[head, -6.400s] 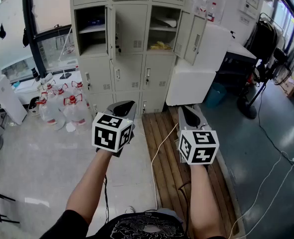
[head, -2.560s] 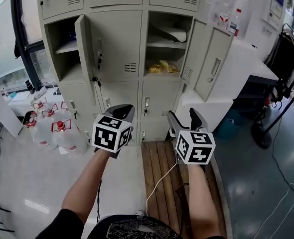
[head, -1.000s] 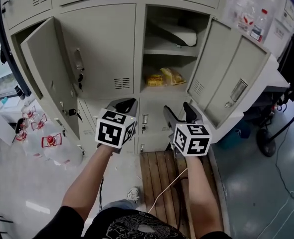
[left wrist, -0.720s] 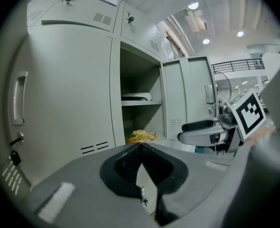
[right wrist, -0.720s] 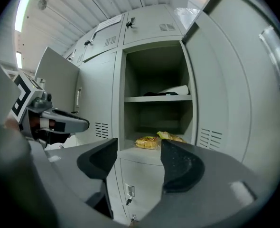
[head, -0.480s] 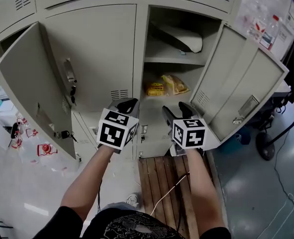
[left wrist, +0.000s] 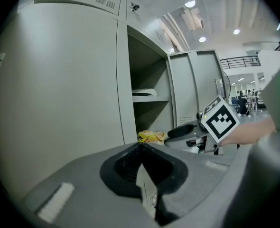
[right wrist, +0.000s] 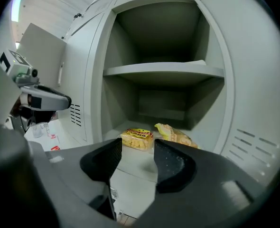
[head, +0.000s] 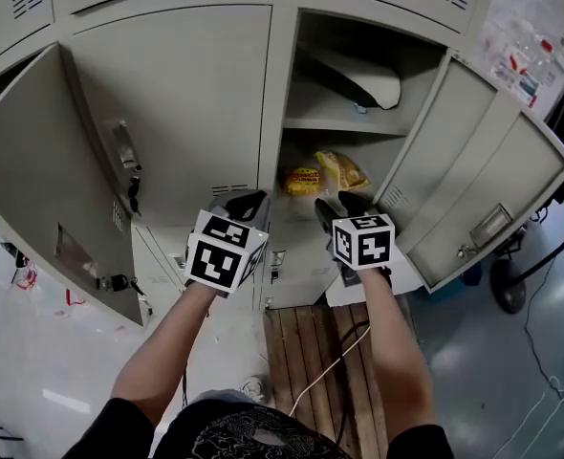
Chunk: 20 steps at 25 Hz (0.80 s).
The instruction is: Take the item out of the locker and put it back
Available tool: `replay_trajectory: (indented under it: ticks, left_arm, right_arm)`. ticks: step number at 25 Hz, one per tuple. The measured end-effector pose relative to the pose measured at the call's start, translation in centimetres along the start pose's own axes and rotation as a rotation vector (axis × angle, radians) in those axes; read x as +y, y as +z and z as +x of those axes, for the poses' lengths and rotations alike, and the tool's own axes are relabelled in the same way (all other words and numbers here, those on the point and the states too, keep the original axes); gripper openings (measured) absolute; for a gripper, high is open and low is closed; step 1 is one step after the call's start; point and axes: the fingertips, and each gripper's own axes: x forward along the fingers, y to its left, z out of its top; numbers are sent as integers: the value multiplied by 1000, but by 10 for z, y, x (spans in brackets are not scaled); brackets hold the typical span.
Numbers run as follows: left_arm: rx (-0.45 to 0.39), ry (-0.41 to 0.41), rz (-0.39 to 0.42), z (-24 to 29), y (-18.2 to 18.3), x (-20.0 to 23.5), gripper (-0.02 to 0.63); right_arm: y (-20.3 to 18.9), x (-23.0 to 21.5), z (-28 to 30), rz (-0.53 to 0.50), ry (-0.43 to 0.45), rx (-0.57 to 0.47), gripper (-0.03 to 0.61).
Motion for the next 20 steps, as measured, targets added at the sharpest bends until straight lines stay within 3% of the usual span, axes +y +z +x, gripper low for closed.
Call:
replay_trajectory:
  ticks: [20]
  left_arm:
    - [22, -31, 35, 12, -8, 10, 0]
  right_arm:
    - [-21, -24, 57, -104, 67, 157, 150]
